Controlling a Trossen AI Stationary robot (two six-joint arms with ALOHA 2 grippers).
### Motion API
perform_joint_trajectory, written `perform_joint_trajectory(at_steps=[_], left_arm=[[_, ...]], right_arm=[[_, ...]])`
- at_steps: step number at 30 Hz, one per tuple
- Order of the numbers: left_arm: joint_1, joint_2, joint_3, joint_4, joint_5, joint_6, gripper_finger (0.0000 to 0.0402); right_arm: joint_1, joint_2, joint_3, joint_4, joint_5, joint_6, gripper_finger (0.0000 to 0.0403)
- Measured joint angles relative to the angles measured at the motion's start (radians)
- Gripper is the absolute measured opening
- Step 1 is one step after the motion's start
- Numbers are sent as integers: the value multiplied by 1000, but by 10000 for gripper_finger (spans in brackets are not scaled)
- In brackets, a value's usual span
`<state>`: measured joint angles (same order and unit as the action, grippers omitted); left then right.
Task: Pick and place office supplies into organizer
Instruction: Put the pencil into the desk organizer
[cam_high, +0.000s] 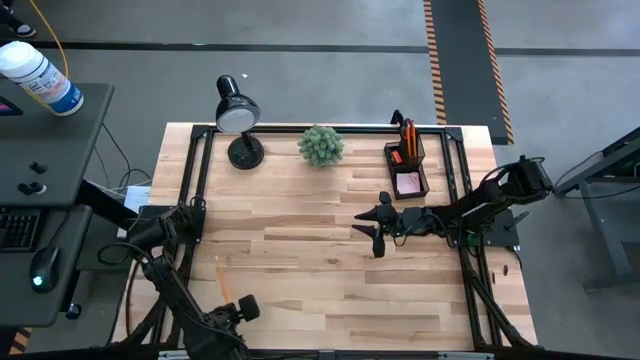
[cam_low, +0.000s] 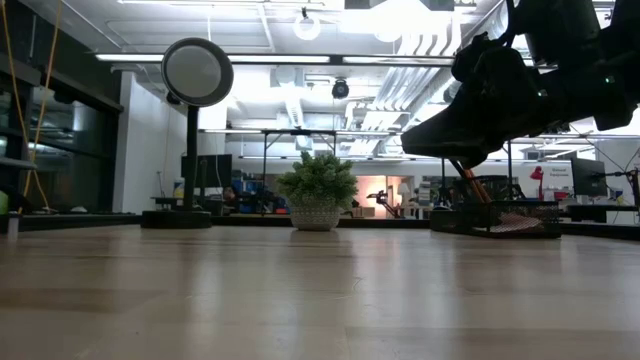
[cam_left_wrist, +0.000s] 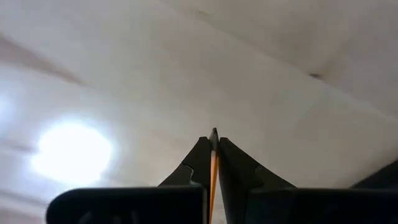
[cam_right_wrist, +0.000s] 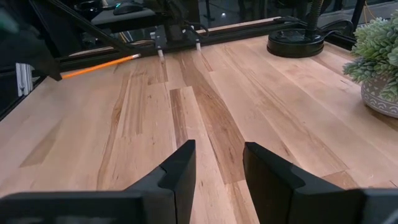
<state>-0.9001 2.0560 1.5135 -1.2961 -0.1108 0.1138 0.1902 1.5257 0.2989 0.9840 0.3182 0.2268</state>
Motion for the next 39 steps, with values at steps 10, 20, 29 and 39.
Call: perform_joint_trajectory(at_steps=[10, 20, 29, 39], left_arm=[[30, -4, 185, -159, -297, 30, 0], [29, -5, 292, -208, -556, 36, 0], [26, -5, 327, -226, -786, 78, 0], [30, -5, 325, -226, -1006, 340, 0]], right_arm=[[1, 0, 0, -12, -66, 9, 124], [25, 0, 0, 95, -231, -70, 124], [80, 0, 1, 326, -272, -247, 124], [4, 21, 256, 144, -362, 14, 124]])
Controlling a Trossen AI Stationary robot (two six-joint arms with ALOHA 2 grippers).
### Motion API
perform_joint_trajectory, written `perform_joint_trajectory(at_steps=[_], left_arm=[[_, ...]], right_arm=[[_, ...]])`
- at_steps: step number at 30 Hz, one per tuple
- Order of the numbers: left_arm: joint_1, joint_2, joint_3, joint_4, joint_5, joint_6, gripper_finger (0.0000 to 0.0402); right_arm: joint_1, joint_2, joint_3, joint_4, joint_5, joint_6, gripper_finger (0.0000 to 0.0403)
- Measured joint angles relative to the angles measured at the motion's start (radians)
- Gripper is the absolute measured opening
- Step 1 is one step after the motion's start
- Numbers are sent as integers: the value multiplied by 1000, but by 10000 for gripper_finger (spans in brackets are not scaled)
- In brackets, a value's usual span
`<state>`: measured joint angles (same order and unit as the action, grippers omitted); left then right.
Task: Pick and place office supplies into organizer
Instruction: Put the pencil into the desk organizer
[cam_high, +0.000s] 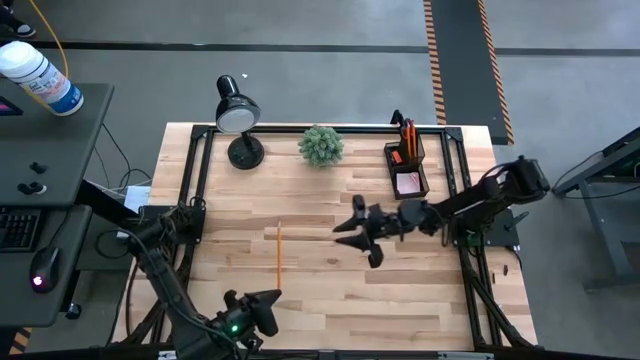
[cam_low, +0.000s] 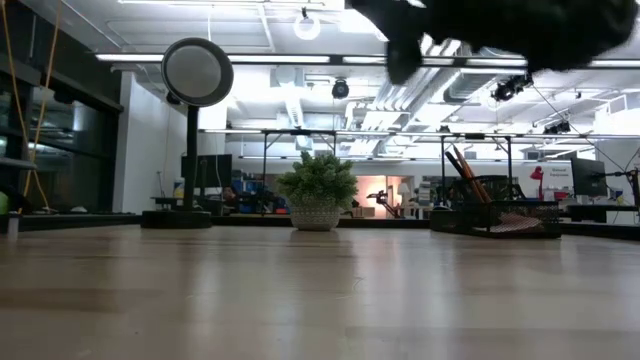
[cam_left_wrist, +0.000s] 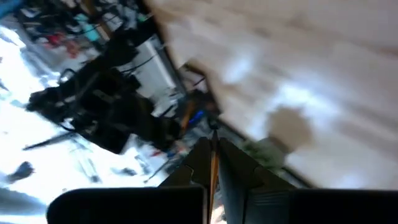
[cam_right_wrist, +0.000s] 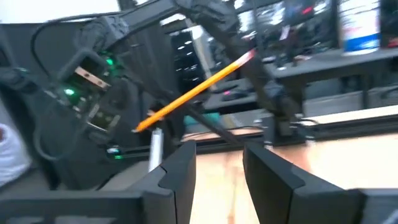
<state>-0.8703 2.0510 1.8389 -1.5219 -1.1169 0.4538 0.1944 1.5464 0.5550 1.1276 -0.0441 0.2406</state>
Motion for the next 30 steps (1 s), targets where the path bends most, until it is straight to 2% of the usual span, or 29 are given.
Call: perform_joint_trajectory(at_steps=[6, 10, 13, 17, 21, 30], left_arm=[[10, 0, 0, 0, -95, 65, 0], [13, 0, 0, 1, -107, 100, 0], [13, 0, 0, 0, -107, 108, 0], [13, 0, -1, 2, -107, 142, 0], [13, 0, -1, 2, -119, 144, 0], [13, 0, -1, 2, -152, 152, 0]], right_arm=[[0, 48, 264, -339, -108, -27, 138], [0, 74, 425, -563, -124, -65, 169], [0, 97, 518, -653, -127, -56, 200], [-4, 125, 599, -682, -107, 2, 239], [-11, 156, 644, -679, -101, 57, 262], [-51, 207, 677, -571, -122, 176, 262]])
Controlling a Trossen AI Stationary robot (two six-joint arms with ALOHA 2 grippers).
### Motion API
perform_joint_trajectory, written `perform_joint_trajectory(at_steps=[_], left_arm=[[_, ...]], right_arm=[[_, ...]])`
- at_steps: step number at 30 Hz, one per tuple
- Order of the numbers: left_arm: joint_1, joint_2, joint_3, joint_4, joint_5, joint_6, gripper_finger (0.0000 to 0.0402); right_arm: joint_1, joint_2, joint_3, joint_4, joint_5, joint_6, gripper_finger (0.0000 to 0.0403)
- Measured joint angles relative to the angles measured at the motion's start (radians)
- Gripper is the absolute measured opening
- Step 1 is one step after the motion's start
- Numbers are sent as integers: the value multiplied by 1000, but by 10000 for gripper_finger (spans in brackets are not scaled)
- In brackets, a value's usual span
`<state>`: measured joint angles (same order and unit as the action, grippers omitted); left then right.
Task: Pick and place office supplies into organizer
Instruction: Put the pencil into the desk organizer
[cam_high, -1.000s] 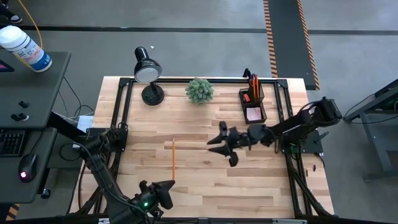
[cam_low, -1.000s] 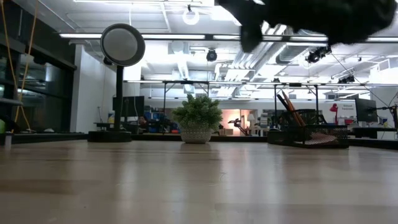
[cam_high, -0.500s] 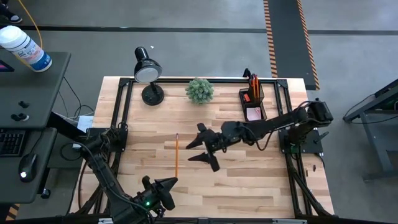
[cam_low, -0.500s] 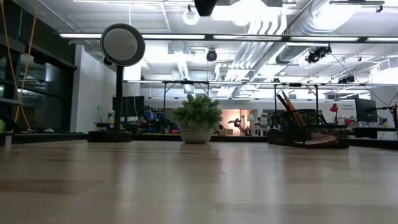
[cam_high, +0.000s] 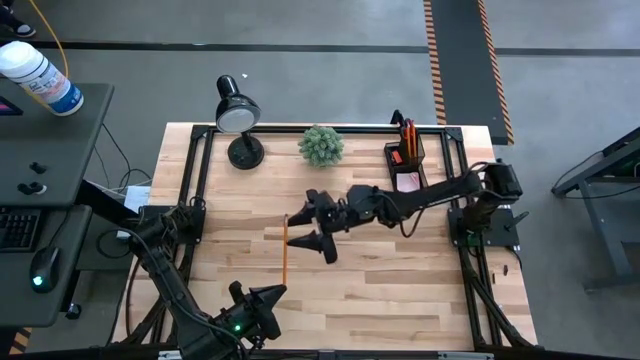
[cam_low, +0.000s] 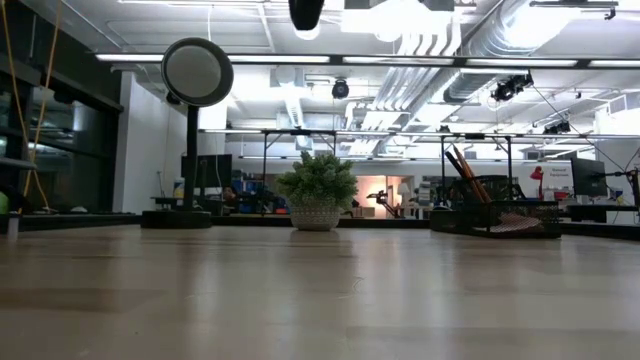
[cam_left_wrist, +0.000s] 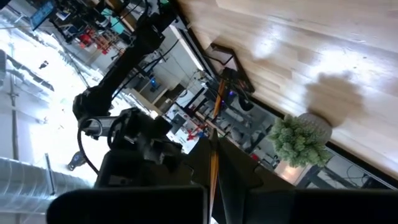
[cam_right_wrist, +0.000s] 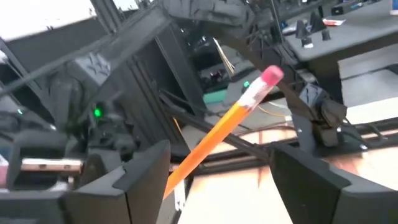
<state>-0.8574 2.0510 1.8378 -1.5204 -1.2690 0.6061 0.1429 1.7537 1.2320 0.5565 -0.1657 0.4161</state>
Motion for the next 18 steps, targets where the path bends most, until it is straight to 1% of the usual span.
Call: perform_joint_trajectory(at_steps=[3, 8, 11, 18], left_arm=[[0, 0, 0, 0, 0, 16, 0], [0, 0, 0, 0, -6, 18, 0], [0, 0, 0, 0, -4, 18, 0], [0, 0, 0, 0, 0, 18, 0]], right_arm=[[-10, 15, 0, 40, -26, 30, 258], [-20, 27, 0, 43, -76, 30, 242], [-20, 27, 0, 46, -77, 30, 220], [-20, 27, 0, 90, -89, 24, 152]])
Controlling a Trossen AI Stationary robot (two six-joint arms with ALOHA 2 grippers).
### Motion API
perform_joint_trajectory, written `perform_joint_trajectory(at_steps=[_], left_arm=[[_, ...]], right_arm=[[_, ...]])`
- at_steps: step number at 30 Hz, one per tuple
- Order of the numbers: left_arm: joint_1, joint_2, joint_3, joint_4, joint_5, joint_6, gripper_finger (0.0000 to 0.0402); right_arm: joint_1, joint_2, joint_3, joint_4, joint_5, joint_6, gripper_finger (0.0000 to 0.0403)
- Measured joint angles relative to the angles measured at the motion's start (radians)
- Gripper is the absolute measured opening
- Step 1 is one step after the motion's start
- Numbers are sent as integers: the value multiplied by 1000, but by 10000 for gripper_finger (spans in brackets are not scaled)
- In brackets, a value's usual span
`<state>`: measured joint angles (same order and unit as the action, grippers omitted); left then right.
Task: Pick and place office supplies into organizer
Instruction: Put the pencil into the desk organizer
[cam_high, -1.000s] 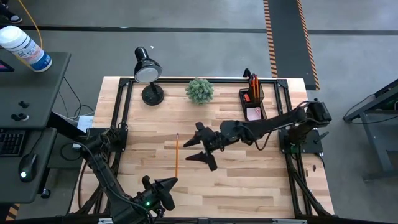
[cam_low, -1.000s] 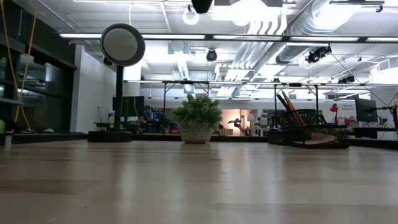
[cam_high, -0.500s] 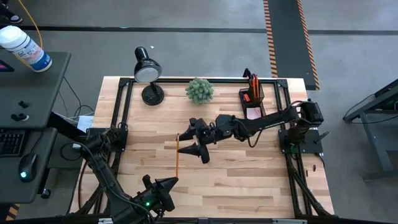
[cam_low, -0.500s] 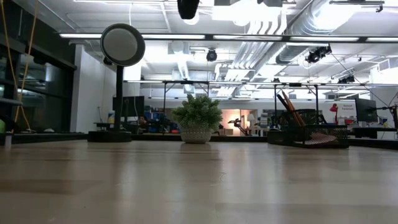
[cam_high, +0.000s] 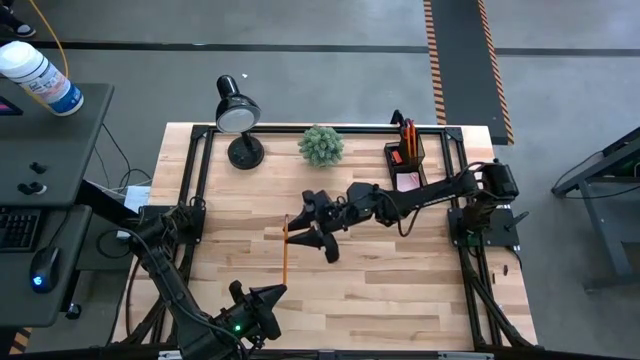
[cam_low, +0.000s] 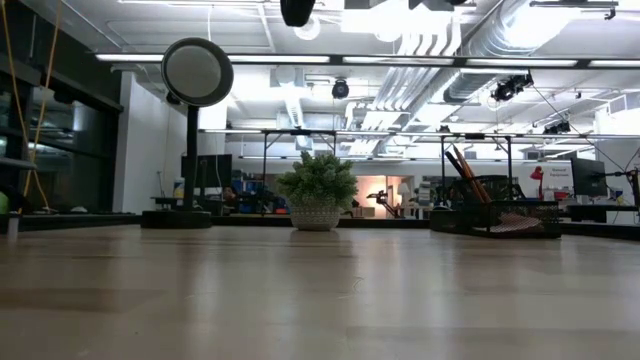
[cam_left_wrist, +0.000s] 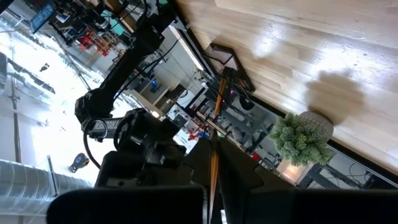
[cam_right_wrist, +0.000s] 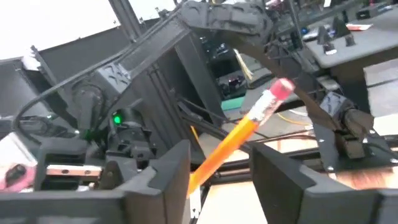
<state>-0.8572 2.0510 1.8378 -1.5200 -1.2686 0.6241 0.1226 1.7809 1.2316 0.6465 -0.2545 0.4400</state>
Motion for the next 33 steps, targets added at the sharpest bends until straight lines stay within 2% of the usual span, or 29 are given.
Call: perform_joint_trajectory(at_steps=[9, 21, 25, 29, 33], left_arm=[[0, 0, 0, 0, 19, 0, 0], [21, -1, 0, 1, 54, -1, 0], [36, -1, 0, 2, 63, -2, 0], [33, -1, 0, 2, 40, 1, 0], [30, -1, 0, 1, 75, -5, 0]], right_arm=[[0, 0, 0, 9, -40, -25, 100], [0, 0, 0, 24, -67, -95, 4], [0, 0, 0, 25, -65, -106, 4], [0, 0, 0, 25, -19, -106, 3], [-3, -3, 0, 26, -17, -112, 24]])
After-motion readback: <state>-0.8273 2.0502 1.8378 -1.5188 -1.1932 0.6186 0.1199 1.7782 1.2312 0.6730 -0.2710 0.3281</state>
